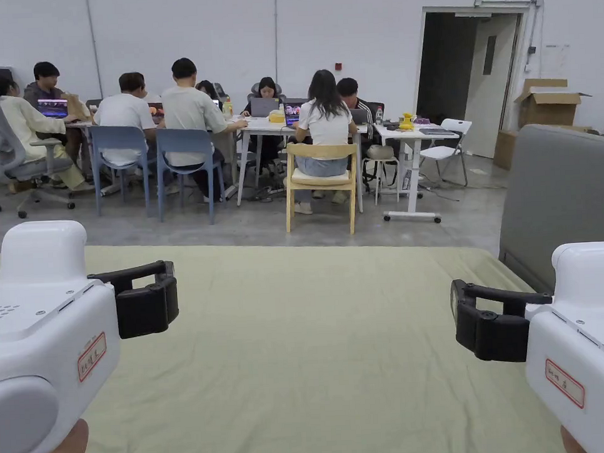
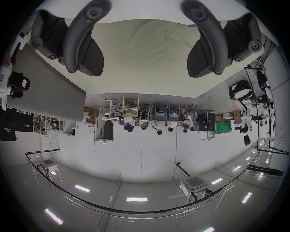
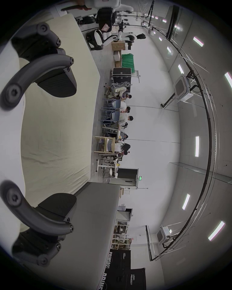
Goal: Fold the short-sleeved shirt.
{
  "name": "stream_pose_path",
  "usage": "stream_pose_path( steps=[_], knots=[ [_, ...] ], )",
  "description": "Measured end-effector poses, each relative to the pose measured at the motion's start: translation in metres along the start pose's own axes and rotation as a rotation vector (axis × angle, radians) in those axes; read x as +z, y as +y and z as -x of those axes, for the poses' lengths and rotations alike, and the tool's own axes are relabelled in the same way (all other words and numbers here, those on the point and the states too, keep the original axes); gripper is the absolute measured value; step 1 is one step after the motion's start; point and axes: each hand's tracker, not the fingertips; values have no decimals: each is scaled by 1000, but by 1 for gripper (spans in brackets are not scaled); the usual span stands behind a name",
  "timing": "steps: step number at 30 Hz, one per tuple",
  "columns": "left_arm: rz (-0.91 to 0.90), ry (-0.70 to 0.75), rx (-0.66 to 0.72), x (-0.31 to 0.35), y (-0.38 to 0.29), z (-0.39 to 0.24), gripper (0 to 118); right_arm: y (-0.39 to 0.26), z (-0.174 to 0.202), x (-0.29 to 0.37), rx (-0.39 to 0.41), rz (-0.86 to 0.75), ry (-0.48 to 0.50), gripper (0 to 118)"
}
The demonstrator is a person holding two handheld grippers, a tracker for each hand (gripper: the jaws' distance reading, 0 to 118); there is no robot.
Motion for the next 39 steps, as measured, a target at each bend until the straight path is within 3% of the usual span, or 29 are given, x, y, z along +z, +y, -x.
stream_pose_path(
  steps=[7, 11, 13, 15, 21, 23, 27, 30, 34, 37, 39],
  knots=[
    [21, -8, 0, -3, -4, -2, 113, -8, 3, -9, 19, 50, -5, 118],
    [22, -23, 46, -2, -5, -3, 113, -13, 5, -12, -32, 60, -25, 118],
    [21, -36, 51, -1, -6, -4, 113, -16, 1, -16, -49, 74, 93, 118],
    [29, -34, 30, -2, -6, -7, 113, -17, -2, -17, -67, 86, 120, 118],
    [37, -34, 24, -4, -5, -8, 113, -15, 0, -22, -72, 99, 37, 118],
    [47, -37, 38, -6, -5, -7, 113, -12, 6, -24, -47, 154, -65, 118],
    [63, -43, 48, -8, -7, -7, 113, -12, 8, -26, -50, 137, -62, 118],
    [85, -53, 61, -10, -8, -8, 113, -10, 12, -24, -61, 167, -161, 118],
    [86, -90, 105, -10, -8, -7, 113, -18, 5, -18, -165, 109, -17, 118],
    [80, -75, 79, -9, -7, -10, 113, -15, 4, -18, -148, 121, -6, 118],
    [74, -66, 65, -9, -6, -10, 113, -8, 3, -20, -173, 223, 32, 118]
  ],
)
